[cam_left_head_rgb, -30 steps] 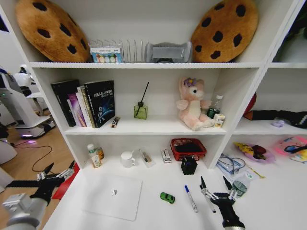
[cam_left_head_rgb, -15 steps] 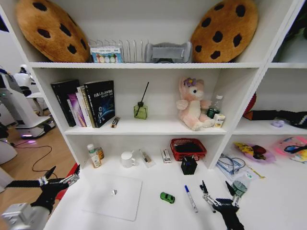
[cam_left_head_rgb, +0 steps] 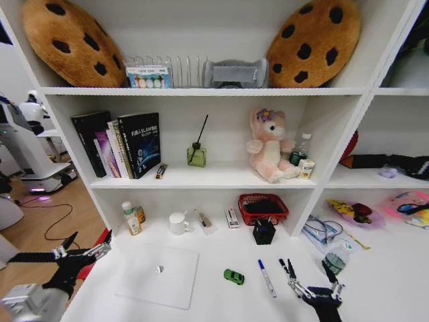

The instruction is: Organize the objects on the table.

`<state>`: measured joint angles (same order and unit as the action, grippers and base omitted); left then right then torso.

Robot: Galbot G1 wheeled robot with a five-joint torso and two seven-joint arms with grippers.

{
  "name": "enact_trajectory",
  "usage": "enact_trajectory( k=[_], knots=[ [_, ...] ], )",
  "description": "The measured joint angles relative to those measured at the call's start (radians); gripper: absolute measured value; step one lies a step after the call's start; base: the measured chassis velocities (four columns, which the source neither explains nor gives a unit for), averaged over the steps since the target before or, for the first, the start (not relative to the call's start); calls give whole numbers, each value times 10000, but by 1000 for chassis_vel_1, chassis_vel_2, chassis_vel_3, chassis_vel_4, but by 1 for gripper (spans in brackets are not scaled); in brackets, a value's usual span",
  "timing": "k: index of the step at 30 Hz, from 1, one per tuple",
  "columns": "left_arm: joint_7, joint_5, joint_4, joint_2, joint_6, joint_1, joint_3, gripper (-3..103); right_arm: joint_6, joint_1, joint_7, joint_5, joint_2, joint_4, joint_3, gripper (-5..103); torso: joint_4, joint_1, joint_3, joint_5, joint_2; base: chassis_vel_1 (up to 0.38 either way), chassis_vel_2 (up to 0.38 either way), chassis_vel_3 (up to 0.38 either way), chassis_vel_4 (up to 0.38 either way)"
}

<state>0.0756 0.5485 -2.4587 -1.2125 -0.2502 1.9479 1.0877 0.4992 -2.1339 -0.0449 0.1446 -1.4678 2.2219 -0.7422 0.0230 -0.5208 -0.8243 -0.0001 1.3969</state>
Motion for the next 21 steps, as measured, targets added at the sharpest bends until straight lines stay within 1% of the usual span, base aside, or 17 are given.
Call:
enact_trajectory(
  k=[3,6,12,13,14,17,21],
  knots=[
    [1,2,6,6,4,-1,-2,100,365,-167,-64,86,-122,-226,-12,100,3,14,15,1,-36,0,0,0,0],
    [2,4,10,11,5,-2,-3,100,528,-300,-124,110,-101,-347,-41,100,2,70,78,0,-154,0,0,0,0],
    [3,9,15,15,8,-3,-7,100,577,-301,-316,123,-90,-371,-105,100,1,239,280,1,-520,0,0,0,0],
    [3,10,17,16,9,-3,-7,100,577,-260,-316,122,-94,-361,-120,100,1,285,336,1,-625,0,0,0,0],
    [3,10,17,16,9,-3,-7,100,577,-260,-316,122,-94,-361,-120,100,1,285,336,1,-625,0,0,0,0],
    [3,12,21,18,11,-4,-10,100,577,-175,-279,118,-81,-311,-124,100,1,377,446,1,-825,0,0,0,0],
    [2,13,22,21,13,-5,-12,100,597,-116,-259,112,-66,-318,-124,100,1,402,475,1,-880,0,0,0,0]
  ],
)
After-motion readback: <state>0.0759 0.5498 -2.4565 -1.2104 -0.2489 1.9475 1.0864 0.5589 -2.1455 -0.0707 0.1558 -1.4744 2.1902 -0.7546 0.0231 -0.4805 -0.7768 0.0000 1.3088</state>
